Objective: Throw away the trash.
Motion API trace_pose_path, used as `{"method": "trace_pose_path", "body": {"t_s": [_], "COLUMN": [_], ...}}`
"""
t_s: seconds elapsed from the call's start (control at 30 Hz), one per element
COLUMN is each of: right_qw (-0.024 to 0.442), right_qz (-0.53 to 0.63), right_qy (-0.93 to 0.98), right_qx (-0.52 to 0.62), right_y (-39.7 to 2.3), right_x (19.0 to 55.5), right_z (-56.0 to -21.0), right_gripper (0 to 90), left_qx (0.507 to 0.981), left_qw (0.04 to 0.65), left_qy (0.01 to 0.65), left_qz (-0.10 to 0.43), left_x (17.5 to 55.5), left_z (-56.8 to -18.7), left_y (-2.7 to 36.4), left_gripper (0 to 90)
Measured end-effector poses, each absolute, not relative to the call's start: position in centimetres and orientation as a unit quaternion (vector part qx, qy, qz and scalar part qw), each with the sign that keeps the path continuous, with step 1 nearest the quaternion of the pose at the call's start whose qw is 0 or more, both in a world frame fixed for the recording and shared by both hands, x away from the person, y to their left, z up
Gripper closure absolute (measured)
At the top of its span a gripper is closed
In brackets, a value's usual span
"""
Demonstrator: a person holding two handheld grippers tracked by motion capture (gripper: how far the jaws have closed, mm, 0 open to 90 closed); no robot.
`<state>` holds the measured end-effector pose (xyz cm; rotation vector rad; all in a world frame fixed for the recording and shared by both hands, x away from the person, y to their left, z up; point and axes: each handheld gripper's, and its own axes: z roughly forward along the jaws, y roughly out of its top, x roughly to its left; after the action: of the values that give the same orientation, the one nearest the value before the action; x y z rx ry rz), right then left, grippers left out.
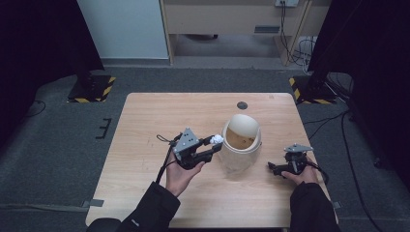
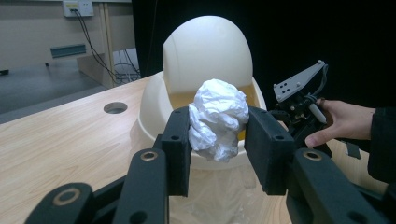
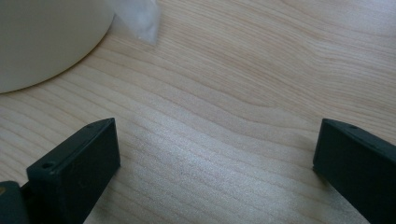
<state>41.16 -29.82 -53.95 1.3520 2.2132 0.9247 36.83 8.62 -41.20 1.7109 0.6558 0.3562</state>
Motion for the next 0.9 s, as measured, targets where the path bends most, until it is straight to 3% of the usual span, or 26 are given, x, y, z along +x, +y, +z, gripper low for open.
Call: {"method": "trace_pose_path", "body": {"t_s": [0.9], "right_qw": [0.194], "right_qz": [0.329], "right_qy": [0.79], "right_qx": [0.48], "right_y": [-29.8], "right_x": [41.2], "right_z": [-54.0], "right_gripper": [0.7], "left_qx": [0.76], "left_qw": [0.576], "left_qy": [0.269], "left_qz": [0.136], "left_x": [38.7], "left_z": [-42.0], "left_y": [4.4], "left_gripper": [61.5]}}
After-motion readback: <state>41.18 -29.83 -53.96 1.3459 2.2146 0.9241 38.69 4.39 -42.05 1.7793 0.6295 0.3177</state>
